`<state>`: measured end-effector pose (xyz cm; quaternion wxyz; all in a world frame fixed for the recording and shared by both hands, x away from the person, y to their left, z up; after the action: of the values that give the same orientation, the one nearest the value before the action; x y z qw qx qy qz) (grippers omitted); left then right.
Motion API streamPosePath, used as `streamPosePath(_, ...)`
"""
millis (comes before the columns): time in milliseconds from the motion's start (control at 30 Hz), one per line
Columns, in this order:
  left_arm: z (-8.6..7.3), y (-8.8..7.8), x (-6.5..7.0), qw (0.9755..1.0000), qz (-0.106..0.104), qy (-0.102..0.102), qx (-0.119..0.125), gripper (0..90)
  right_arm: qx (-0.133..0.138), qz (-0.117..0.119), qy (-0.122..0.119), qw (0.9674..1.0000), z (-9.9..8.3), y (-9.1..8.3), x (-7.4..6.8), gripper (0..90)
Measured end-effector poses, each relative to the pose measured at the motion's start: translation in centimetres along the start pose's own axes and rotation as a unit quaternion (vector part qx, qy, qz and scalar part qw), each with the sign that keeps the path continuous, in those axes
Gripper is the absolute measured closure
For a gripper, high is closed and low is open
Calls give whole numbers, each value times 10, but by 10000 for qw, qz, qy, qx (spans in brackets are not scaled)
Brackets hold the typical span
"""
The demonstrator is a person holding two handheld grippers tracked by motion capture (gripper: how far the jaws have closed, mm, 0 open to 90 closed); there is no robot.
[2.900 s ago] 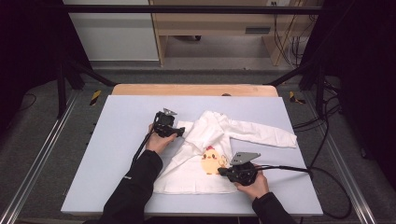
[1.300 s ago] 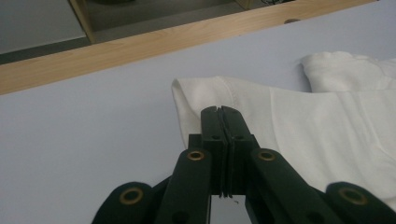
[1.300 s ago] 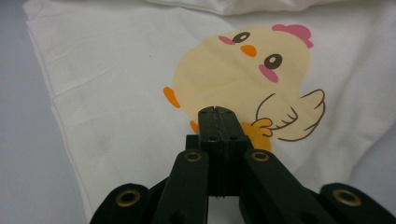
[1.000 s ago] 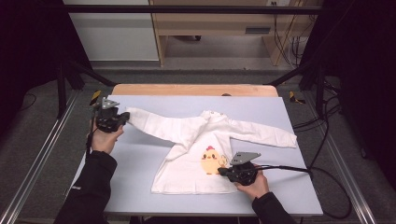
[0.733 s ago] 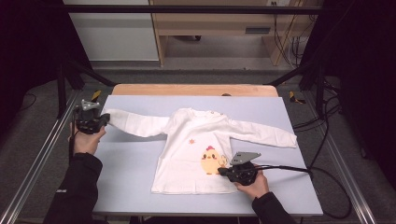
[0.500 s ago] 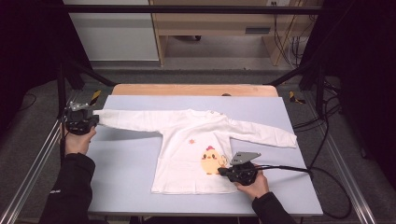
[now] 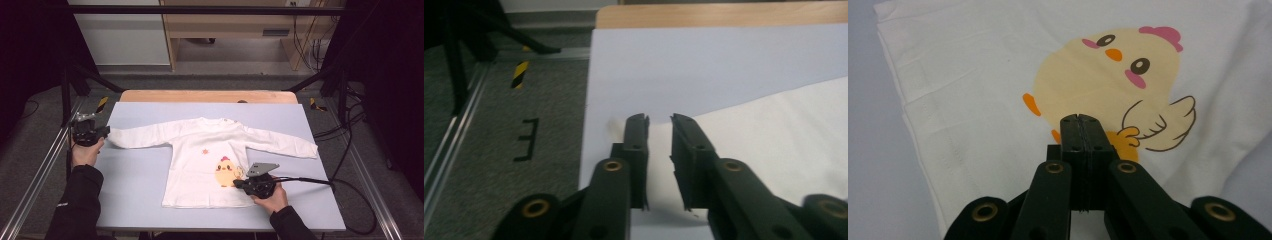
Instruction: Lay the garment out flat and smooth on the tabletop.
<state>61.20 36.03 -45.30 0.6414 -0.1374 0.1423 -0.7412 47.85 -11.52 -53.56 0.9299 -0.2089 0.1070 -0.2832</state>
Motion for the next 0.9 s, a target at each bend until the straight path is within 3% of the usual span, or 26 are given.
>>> streamPosePath(67,3,-3,11,9996,-250,-25,121,598,6,0,-20,10000,0,0,0,887)
streamPosePath(167,8,-10,34,9968,-715,48,345,454,4,8,24,10000,2,-2,-1,834)
streamPosePath(200,8,-13,44,9948,-930,29,417,408,8,7,55,10000,2,-3,-1,831)
streamPosePath(267,8,-18,56,9921,-1140,59,525,327,100,40,97,9999,6,-6,-1,813)
streamPosePath(400,2,-30,84,9840,-1683,22,585,231,344,-16,67,9994,16,-14,2,730)
streamPosePath(467,-1,-34,94,9820,-1783,29,621,187,415,-76,48,9991,20,-18,4,678)
streamPosePath(567,-7,-43,110,9759,-2085,-68,637,146,528,-144,68,9985,24,-22,6,609)
streamPosePath(767,-23,-58,137,9679,-2440,113,588,70,693,-114,285,9971,31,-29,12,409)
streamPosePath(900,-34,-67,151,9631,-2627,203,554,53,698,-131,472,9964,31,-33,18,347)
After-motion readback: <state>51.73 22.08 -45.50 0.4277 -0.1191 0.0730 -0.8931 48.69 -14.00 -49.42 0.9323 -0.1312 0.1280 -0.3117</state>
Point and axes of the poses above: each handheld gripper's, and its own axes: y roughly forward along the jaws, z roughly out of its top, x roughly to its right, the point moved 7 cm from there along y, roughly forward along the jaws, and after that the axes turned 12 degrees about x, right-handed, at the moved point
